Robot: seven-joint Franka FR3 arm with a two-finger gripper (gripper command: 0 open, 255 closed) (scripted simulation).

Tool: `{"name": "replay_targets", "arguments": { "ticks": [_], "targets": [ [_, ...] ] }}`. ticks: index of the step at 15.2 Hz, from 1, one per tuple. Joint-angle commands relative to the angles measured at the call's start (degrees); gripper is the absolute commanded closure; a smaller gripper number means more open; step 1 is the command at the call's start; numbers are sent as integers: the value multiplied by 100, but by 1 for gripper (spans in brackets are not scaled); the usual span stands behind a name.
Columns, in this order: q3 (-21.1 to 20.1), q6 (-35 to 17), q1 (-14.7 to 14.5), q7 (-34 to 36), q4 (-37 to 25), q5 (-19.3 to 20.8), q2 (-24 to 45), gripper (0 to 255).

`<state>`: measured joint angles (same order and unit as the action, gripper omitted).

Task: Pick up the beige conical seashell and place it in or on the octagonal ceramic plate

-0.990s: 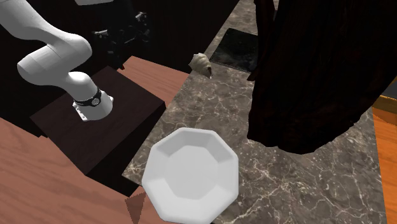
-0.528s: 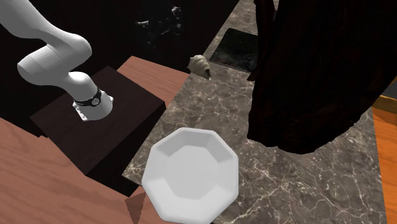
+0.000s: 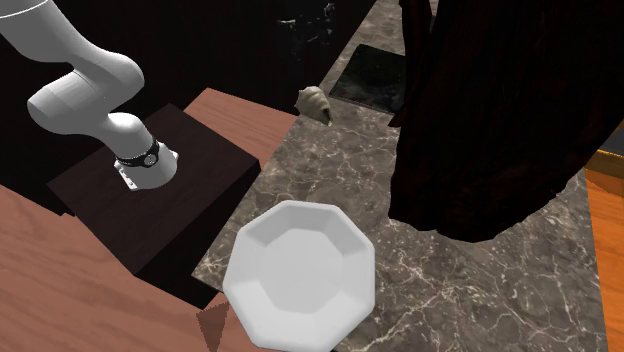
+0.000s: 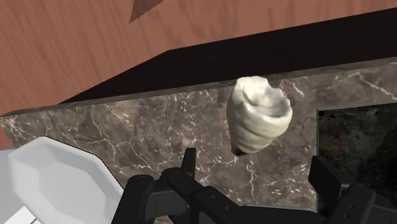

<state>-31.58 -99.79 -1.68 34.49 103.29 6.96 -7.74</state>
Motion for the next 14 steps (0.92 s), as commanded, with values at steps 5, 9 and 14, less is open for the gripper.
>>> {"name": "replay_targets", "arguments": {
  "ticks": [5, 9, 14],
  "targets": [
    [-274, -107, -129, 453, -342, 461, 672, 0],
    [-247, -411, -104, 465, -45, 475, 676, 0],
    [-244, -455, -101, 467, -4, 479, 678, 0]
  ]
}}
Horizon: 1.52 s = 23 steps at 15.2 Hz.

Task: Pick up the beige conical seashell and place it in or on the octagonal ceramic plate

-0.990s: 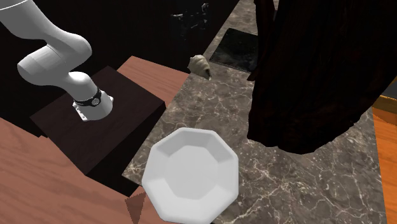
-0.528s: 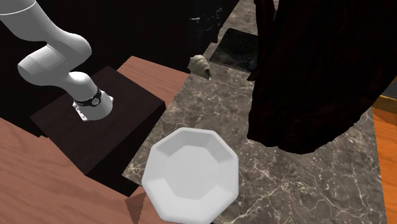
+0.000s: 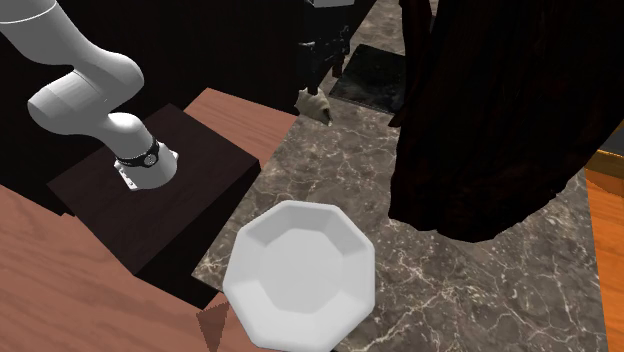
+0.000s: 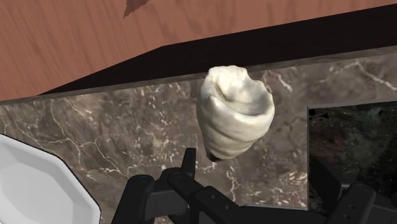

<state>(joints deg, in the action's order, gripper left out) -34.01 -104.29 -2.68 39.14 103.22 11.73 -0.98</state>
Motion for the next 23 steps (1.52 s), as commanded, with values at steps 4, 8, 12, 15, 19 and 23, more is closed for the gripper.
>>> {"name": "replay_targets", "arguments": {
  "ticks": [4, 8, 12, 15, 19, 23],
  "targets": [
    [0, -3, 0, 1, 2, 1, 2, 255],
    [0, -3, 0, 1, 2, 1, 2, 255],
    [-1, -3, 0, 2, 1, 1, 2, 255],
    [18, -14, 8, -249, 229, -157, -210, 0],
    [136, -64, -36, -996, 923, -584, -815, 0],
    [148, -368, -26, -976, 1198, -555, -782, 0]
  ]
}}
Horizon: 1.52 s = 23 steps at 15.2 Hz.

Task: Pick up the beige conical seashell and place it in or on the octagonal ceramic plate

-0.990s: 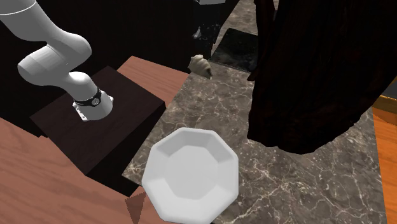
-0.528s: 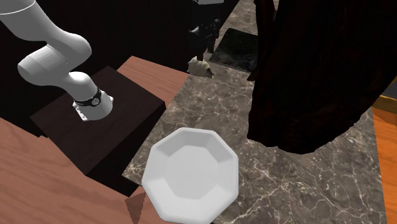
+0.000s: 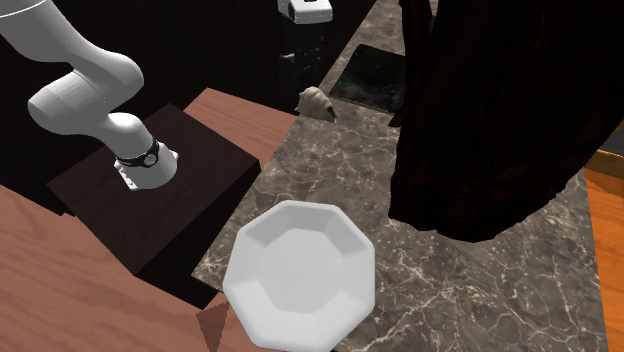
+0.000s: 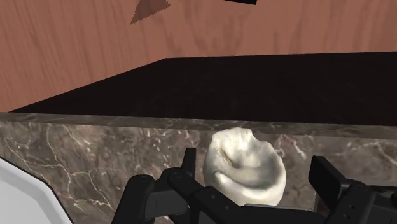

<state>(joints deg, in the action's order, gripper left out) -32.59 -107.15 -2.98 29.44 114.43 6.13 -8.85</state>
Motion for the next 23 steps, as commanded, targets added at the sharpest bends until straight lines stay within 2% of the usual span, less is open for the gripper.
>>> {"name": "replay_targets", "arguments": {
  "ticks": [1, 11, 12, 21, 23],
  "targets": [
    [7, -157, 8, 1, 143, 14, 16, 0],
    [9, -275, 13, 12, 243, 32, 38, 0],
    [9, -275, 13, 12, 243, 32, 38, 255],
    [9, -276, 13, 12, 244, 31, 37, 255],
    [19, -127, 15, -22, 115, 12, 11, 255]
  ]
}}
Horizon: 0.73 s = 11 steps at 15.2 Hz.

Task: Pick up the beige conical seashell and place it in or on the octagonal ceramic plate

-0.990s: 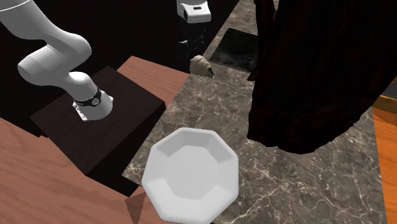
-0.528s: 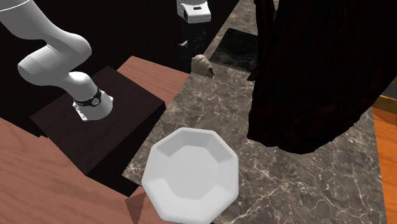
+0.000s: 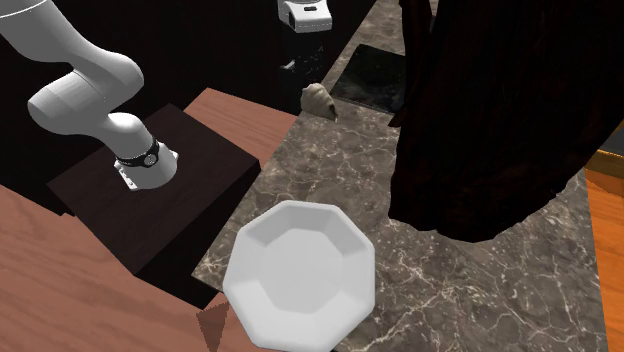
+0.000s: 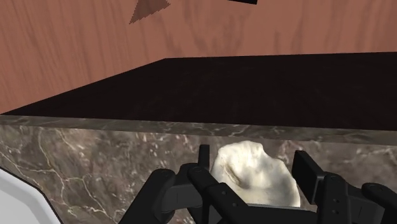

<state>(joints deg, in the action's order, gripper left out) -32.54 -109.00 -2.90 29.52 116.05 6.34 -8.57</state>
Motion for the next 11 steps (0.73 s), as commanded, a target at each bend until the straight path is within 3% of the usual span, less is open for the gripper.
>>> {"name": "replay_targets", "arguments": {
  "ticks": [1, 11],
  "targets": [
    [18, 132, 7, -47, -114, -18, -28, 255],
    [44, 887, 21, -174, -853, -51, -58, 255]
  ]
}}
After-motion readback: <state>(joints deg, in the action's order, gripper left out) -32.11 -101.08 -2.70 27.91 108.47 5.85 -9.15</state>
